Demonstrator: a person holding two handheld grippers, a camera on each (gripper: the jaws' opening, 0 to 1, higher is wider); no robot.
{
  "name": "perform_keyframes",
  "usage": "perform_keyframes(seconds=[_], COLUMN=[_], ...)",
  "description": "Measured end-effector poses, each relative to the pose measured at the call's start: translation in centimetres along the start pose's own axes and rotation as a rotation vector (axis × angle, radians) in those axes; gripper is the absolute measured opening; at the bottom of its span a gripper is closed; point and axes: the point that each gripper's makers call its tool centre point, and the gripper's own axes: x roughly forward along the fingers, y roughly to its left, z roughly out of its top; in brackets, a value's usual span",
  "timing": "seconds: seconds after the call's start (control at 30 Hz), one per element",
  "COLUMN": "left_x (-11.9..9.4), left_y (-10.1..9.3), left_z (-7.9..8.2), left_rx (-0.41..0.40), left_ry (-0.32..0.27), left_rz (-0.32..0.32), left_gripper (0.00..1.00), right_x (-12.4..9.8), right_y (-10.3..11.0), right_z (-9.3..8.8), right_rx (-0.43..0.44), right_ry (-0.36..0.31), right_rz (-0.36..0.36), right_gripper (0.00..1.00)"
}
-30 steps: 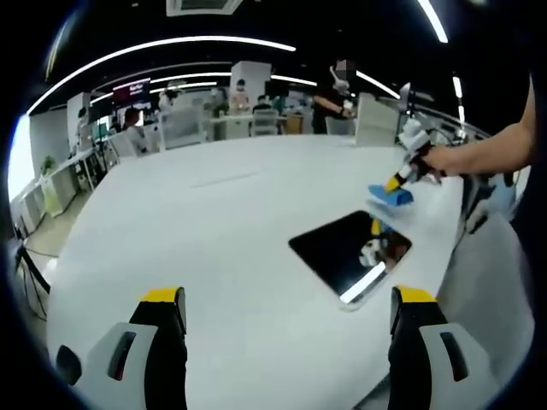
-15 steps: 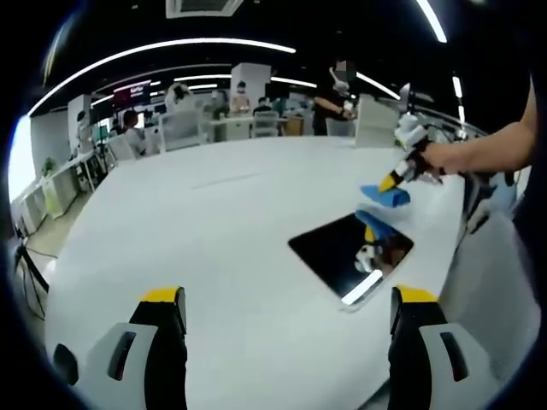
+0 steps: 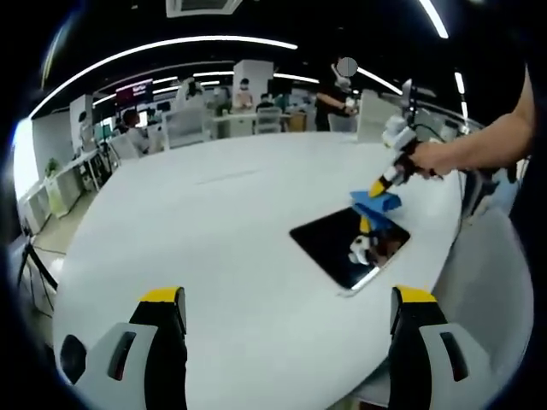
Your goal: Wipe the mirror surface with the cleaning cloth until all visible marks leave the cleaned area.
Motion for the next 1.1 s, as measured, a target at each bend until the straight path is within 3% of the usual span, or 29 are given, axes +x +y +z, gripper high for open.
perform_keyframes(seconds=[0.43,0.93,1.1], left_x=[-0.5,0.5,1.0], left_y=[-0.2,-0.7,0.0], left_z=[-0.4,-1.4,-0.4], left_rx=[-0.009,-0.012,0.000], left_ry=[0.004,0.020,0.010], left_rz=[0.005,-0.010,-0.017], left_gripper=[1.00,1.00,1.00], right_x=[1.0,2.0,2.5], right_y=[1.0,2.6,3.5], right_z=[-0.3,-0.1,0.0], right_rx=[-0.026,-0.037,-0.034], right_ry=[0.025,0.042,0.039], right_rz=[0.008,0.029,0.038], right_gripper=[0.00,0.00,0.00])
